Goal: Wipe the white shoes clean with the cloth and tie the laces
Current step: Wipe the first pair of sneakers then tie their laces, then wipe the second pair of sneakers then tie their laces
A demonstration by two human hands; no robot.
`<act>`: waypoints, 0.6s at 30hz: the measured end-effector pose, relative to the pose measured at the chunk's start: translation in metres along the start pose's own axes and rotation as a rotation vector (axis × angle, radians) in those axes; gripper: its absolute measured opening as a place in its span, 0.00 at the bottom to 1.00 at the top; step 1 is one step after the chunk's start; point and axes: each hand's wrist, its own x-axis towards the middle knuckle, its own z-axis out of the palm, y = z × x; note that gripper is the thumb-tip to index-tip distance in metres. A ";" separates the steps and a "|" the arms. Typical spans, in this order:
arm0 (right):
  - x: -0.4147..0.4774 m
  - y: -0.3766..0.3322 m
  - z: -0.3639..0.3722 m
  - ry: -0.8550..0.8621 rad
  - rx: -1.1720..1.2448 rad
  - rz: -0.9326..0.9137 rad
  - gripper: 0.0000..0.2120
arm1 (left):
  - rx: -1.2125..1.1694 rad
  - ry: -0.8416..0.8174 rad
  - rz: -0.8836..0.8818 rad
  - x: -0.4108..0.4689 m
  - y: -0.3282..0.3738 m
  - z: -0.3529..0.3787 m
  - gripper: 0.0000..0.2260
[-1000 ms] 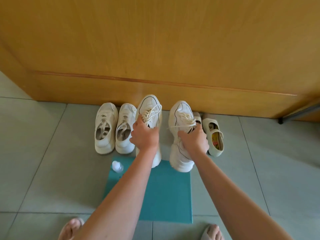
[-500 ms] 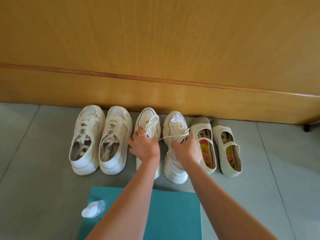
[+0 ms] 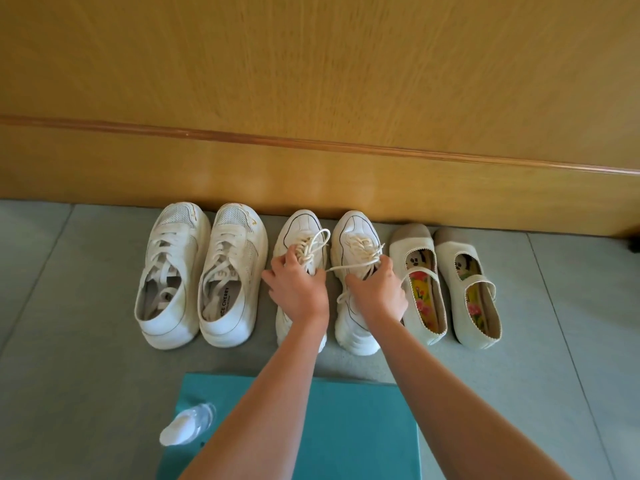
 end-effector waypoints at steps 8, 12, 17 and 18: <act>0.001 -0.001 0.003 -0.010 -0.022 -0.021 0.33 | -0.009 0.005 0.016 0.005 0.003 -0.001 0.21; 0.001 -0.001 0.001 -0.028 -0.028 -0.027 0.34 | -0.068 0.002 0.022 0.009 0.005 0.000 0.22; 0.002 0.000 0.002 -0.029 -0.037 -0.030 0.34 | -0.120 0.024 0.034 0.012 0.006 0.005 0.21; 0.002 0.001 0.002 -0.026 -0.041 -0.031 0.34 | -0.128 0.029 0.035 0.012 0.006 0.007 0.21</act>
